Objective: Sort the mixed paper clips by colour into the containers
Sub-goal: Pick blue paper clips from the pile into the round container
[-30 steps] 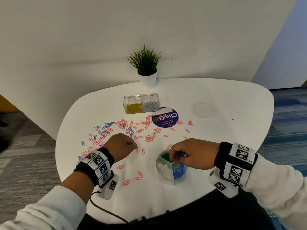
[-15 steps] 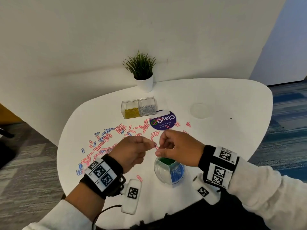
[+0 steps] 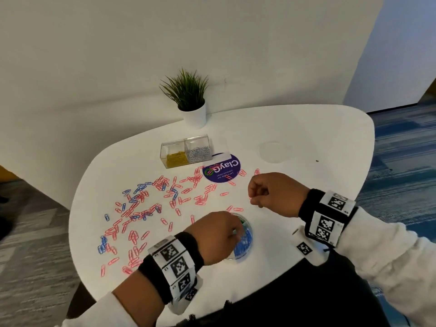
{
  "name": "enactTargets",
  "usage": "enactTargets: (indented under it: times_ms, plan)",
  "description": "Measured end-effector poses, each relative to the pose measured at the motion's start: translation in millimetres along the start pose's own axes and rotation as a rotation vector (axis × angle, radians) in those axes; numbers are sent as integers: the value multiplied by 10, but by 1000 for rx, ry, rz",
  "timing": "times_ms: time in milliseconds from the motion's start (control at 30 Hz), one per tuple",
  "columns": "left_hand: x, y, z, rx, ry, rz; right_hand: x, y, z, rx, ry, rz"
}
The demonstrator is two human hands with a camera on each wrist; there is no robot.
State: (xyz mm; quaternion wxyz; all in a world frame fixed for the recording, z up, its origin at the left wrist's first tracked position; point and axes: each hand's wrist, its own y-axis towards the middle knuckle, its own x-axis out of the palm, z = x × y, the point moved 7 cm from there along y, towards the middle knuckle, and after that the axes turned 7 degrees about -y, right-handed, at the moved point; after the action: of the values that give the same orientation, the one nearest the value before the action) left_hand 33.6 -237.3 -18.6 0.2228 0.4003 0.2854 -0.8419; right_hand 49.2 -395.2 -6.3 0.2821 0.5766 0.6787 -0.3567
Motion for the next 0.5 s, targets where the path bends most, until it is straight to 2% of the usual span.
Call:
enactTargets:
  times_ms: [233, 500]
  plan:
    - [52, -48, 176, 52, 126, -13, 95, 64, -71, -72, -30, 12]
    - [35, -62, 182, 49, 62, 4, 84, 60, -20, -79, 47, 24]
